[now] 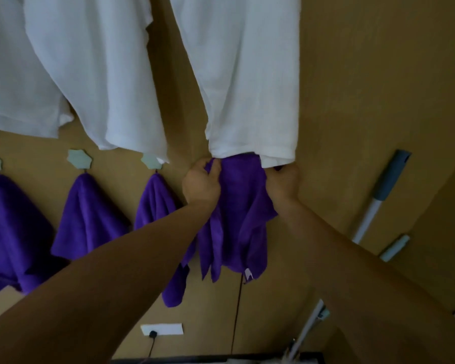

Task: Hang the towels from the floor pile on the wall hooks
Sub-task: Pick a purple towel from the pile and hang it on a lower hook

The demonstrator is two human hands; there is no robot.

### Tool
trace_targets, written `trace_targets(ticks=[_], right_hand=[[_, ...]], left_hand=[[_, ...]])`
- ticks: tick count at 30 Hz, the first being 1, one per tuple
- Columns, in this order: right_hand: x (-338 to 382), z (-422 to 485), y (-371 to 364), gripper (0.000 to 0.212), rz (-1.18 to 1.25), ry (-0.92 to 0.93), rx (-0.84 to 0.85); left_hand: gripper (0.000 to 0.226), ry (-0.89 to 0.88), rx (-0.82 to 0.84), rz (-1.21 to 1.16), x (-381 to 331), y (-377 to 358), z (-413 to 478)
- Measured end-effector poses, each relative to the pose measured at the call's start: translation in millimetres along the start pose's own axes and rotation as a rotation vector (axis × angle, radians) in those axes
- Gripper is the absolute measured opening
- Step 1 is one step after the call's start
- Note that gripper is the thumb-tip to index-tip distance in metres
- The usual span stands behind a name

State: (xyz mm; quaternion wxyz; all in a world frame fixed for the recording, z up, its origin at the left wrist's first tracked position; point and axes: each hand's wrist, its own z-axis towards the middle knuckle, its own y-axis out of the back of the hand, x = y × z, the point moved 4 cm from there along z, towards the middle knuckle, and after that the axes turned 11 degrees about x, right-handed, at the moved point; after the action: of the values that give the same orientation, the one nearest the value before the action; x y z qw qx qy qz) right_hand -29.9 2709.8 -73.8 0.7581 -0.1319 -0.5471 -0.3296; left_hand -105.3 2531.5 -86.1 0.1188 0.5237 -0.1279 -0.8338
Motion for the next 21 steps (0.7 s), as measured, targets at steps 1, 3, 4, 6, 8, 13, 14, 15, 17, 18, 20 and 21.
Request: trace_targets(ticks=[1, 3, 4, 6, 8, 13, 14, 15, 17, 18, 20, 21], right_hand=[[-1.7, 3.6, -0.6, 0.015, -0.014, -0.004, -0.019], [-4.9, 7.2, -1.7, 0.027, -0.045, 0.0, -0.05], [-6.9, 7.4, -2.2, 0.023, -0.062, 0.006, -0.048], [-13.1, 5.1, -3.6, 0.019, -0.123, 0.006, -0.015], [-22.9, 1.5, -5.5, 0.021, -0.156, -0.04, 0.053], [-28.9, -7.1, -12.1, 0.021, -0.218, -0.121, 0.154], [-25.8, -8.2, -12.7, 0.017, -0.254, -0.095, 0.145], [-22.6, -9.7, -12.9, 0.016, -0.321, -0.068, 0.127], [-17.8, -13.3, -12.0, 0.03, -0.568, -0.004, 0.053], [-15.6, -15.4, -11.4, 0.035, -0.693, 0.044, 0.006], [-12.1, -17.8, -13.6, 0.03, -0.723, 0.174, 0.02], [-12.4, -18.5, -16.0, 0.024, -0.628, 0.214, 0.093]], left_hand=[[0.033, 0.008, -0.023, 0.019, 1.2, -2.3, 0.7], [0.037, 0.031, -0.052, 0.075, 3.6, -6.8, 0.9], [0.039, 0.046, -0.056, 0.105, 5.2, -9.0, -0.1], [0.041, 0.073, -0.042, 0.168, 11.5, -11.8, -4.6], [0.04, 0.111, 0.022, 0.227, 19.3, -16.1, -10.8], [0.038, 0.33, 0.371, 0.058, 24.2, -31.6, -12.5], [0.041, 0.373, 0.413, 0.065, 21.7, -31.5, -11.9], [0.043, 0.363, 0.438, 0.179, 18.2, -30.3, -10.7], [0.042, 0.22, 0.377, 0.579, 9.5, -27.4, -10.2], [0.041, 0.123, 0.301, 0.725, 5.4, -26.8, -12.5], [0.041, -0.058, 0.164, 0.857, -2.0, -27.2, -20.3], [0.039, -0.169, 0.13, 0.882, -5.4, -27.6, -23.1]])
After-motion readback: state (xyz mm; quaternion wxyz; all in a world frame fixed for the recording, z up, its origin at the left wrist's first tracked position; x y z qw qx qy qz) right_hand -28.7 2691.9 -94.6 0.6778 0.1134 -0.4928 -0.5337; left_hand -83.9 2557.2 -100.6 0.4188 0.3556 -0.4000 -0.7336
